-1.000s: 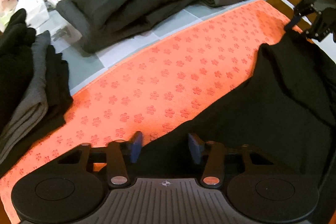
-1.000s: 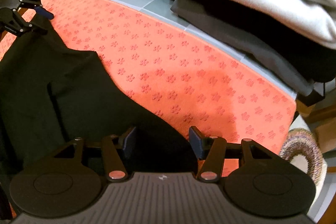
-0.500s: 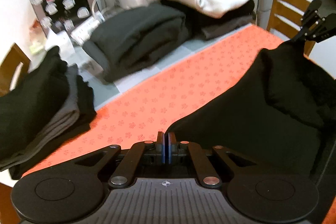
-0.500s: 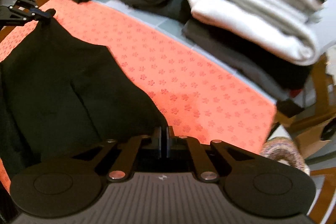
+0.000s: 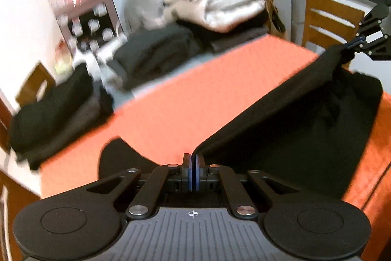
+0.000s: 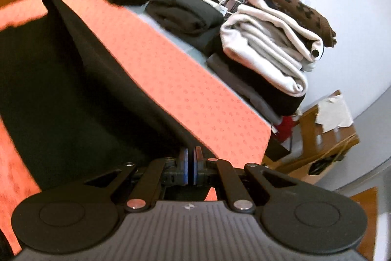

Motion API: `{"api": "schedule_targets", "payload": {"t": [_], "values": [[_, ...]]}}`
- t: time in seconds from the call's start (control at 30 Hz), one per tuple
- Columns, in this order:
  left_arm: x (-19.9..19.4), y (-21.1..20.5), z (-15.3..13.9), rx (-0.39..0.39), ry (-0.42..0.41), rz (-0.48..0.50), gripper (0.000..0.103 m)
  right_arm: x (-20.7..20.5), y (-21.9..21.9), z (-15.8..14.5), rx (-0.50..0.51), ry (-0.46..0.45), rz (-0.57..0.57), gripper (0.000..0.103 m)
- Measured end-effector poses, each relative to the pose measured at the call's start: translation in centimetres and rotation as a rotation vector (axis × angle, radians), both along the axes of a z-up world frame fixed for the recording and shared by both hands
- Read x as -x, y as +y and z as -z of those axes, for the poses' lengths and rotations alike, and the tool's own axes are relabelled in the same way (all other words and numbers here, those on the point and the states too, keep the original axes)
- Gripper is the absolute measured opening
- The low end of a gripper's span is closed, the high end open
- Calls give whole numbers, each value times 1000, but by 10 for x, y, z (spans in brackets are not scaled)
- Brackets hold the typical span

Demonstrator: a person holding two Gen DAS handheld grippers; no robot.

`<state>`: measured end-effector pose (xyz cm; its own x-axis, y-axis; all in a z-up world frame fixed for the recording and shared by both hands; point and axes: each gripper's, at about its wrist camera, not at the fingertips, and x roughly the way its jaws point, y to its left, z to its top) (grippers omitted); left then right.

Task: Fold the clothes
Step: 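Grasp the garment edge with the left gripper and lift it, then lower the lifted edge onto the garment and open both grippers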

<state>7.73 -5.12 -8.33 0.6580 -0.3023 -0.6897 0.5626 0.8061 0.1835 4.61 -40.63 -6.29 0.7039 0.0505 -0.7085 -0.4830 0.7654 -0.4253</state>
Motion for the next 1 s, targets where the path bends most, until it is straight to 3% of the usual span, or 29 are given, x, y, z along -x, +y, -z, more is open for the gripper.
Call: {"api": "schedule_targets", "payload": {"t": [0.2, 0.33, 0.4, 0.6, 0.8, 0.87, 1.0], "values": [[19, -7, 45, -6, 87, -59, 5, 25, 14, 48, 50, -12, 51, 4], [20, -8, 64, 1, 103, -90, 6, 27, 18, 66, 53, -6, 74, 5], [20, -5, 64, 24, 98, -100, 6, 29, 19, 66, 51, -6, 76, 5], [33, 22, 42, 209, 75, -149, 13, 33, 15, 32, -13, 29, 85, 9], [41, 44, 22, 362, 27, -301, 31, 11, 4, 23, -169, 32, 209, 27], [34, 45, 27, 351, 43, -353, 32, 2, 1, 22, -223, 32, 255, 32], [23, 47, 41, 292, 78, -420, 32, -15, -7, 19, -331, 32, 348, 33]]}}
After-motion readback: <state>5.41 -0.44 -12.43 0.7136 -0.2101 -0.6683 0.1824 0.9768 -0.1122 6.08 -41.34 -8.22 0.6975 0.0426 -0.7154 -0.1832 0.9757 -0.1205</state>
